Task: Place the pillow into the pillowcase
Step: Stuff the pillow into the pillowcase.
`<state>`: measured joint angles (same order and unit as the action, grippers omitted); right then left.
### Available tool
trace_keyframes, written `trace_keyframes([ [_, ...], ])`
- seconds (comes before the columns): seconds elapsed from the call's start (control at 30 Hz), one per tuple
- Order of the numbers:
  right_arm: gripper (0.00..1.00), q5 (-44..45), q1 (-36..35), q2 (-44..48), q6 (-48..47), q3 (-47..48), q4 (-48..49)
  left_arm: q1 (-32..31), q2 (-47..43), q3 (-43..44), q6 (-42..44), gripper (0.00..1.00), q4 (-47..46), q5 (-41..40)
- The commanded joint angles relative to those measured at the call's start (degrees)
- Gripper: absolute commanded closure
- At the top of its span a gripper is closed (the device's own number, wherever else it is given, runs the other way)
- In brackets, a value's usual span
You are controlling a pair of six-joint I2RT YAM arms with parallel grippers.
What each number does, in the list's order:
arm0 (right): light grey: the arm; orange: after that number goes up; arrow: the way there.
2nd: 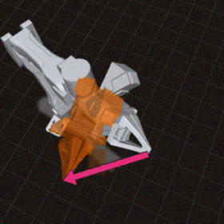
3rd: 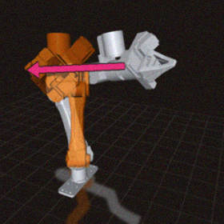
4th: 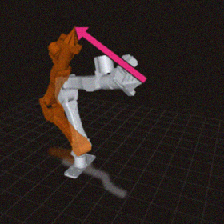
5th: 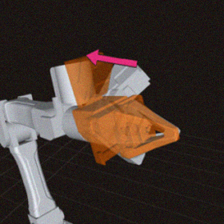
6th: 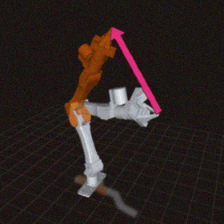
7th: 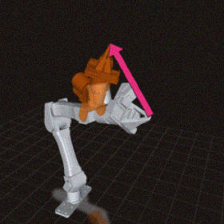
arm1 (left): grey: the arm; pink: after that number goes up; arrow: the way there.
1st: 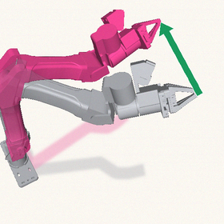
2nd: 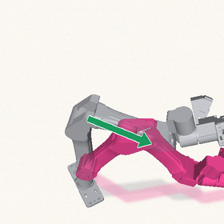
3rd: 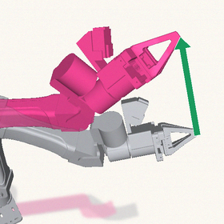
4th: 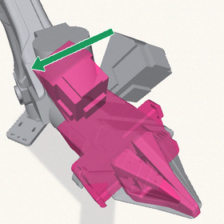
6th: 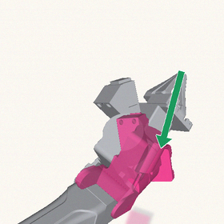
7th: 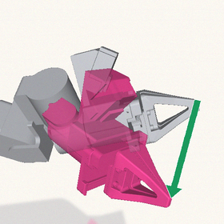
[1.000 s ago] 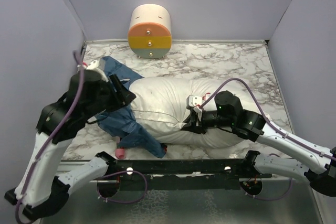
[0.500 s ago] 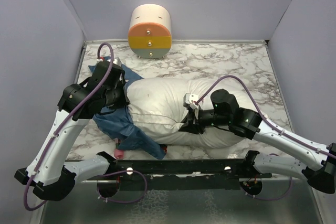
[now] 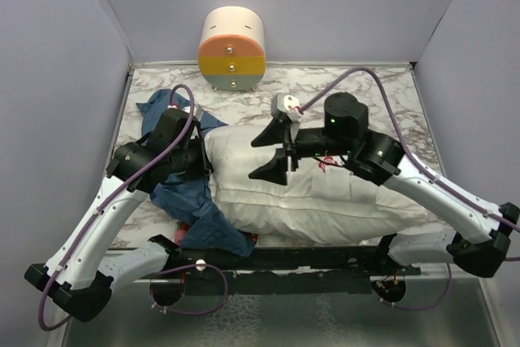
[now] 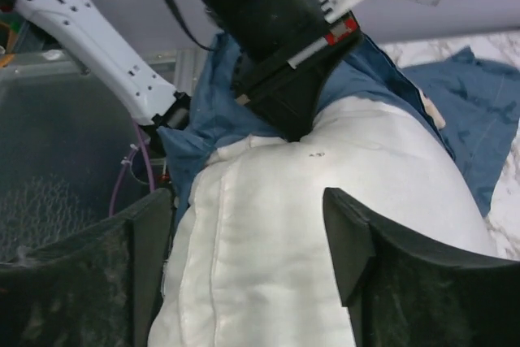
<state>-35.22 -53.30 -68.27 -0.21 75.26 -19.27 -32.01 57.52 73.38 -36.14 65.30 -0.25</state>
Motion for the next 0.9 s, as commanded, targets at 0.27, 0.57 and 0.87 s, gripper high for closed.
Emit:
trace_keyframes([
  [0.27, 0.66, 27.01, -0.04, -18.67, -5.15, 1.45, -14.58, -0.11, -3.15, -3.87, -0.16, 1.0, -12.74, 4.95],
  [0.57, 0.99, 44.8, 3.3, -17.07, -18.36, 12.01, -3.32, -0.12, 8.33, -5.4, 2.71, 1.0, -35.44, 16.71],
  [0.87, 0.99, 38.45, 4.96, -15.2, -25.38, 18.21, 6.5, -0.06, 20.95, -2.09, 0.43, 1.0, -54.04, 20.08],
])
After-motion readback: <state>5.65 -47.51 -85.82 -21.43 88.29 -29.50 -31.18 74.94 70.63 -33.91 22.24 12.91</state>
